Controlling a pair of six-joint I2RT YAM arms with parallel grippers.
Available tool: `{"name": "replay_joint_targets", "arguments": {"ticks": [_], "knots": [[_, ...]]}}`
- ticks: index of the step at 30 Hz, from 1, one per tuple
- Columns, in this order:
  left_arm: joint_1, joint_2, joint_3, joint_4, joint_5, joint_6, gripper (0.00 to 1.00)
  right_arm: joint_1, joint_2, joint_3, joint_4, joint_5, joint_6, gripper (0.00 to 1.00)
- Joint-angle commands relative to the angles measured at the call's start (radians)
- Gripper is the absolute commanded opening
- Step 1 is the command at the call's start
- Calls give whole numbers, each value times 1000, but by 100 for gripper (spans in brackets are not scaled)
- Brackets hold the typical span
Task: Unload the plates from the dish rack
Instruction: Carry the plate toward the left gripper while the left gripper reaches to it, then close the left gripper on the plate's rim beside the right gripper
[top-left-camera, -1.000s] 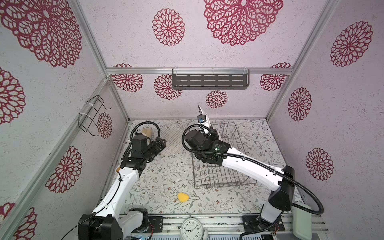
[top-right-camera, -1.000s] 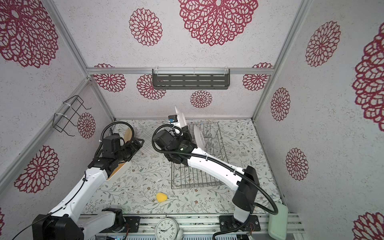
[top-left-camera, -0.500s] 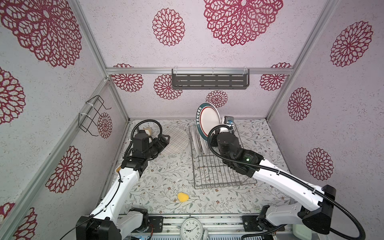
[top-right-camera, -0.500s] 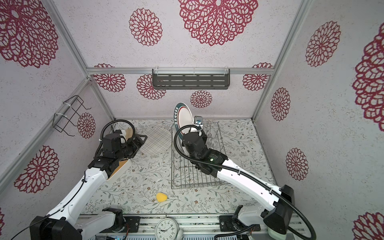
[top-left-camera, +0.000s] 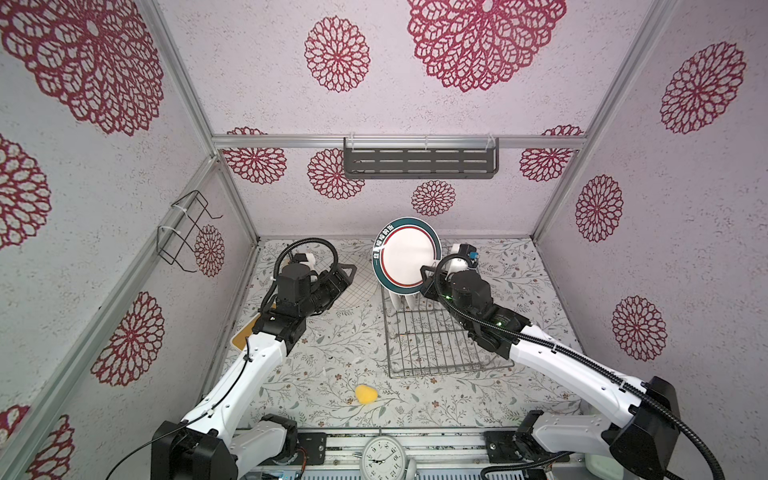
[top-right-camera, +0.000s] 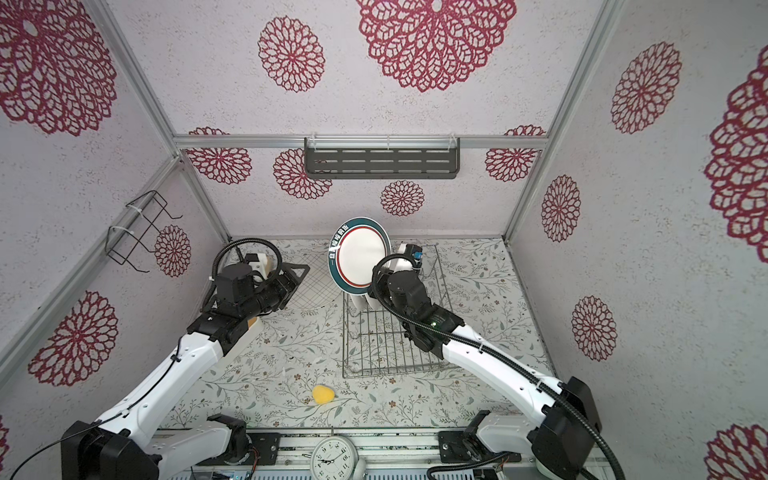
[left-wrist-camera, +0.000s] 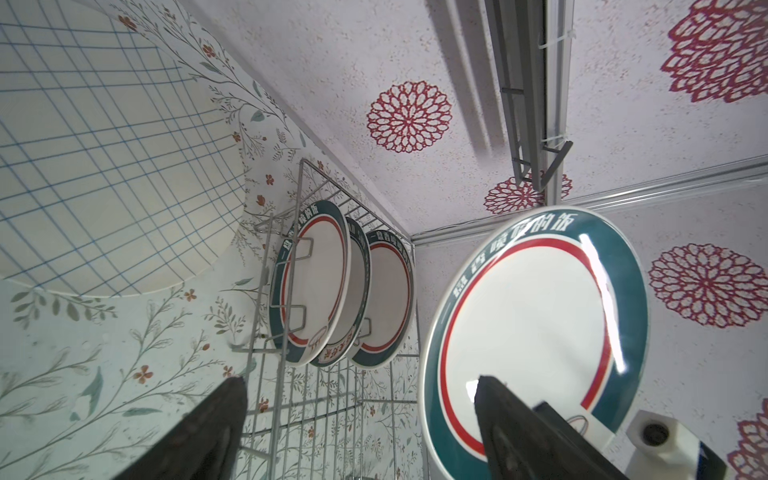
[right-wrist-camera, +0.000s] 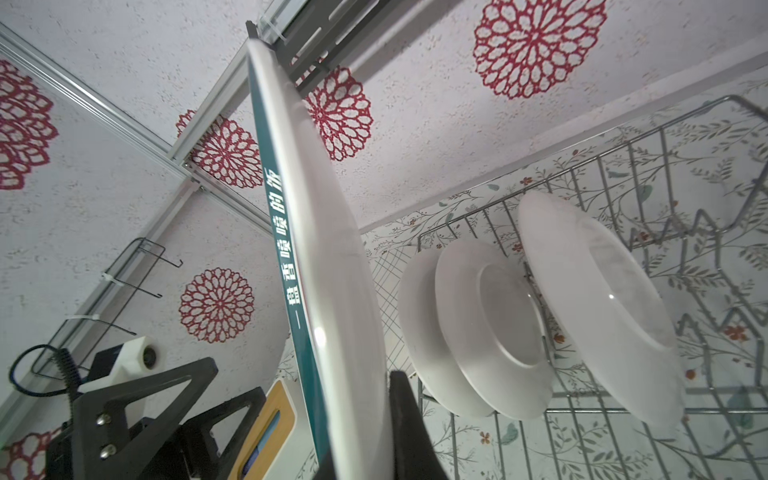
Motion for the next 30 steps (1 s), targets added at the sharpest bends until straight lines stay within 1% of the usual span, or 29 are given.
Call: {"name": "replay_joint_targets", "arguments": {"ticks": [1,4,11,22,30], "knots": [[-34,8,18,98,-13,-35,88,-1,-61,-5,201,-7,99,0],[-54,21,14,130,-24,-50,87,0,-68,-29,246,-9,137,0],[-83,67,13,220,3,-82,79,0,-68,-59,317,-57,196,0],[-127,92,19,268,3,-90,65,-2,-34,-60,367,-102,239,0],[-136,94,16,283,-1,-95,62,-3,-25,-53,363,-107,249,0]]}}
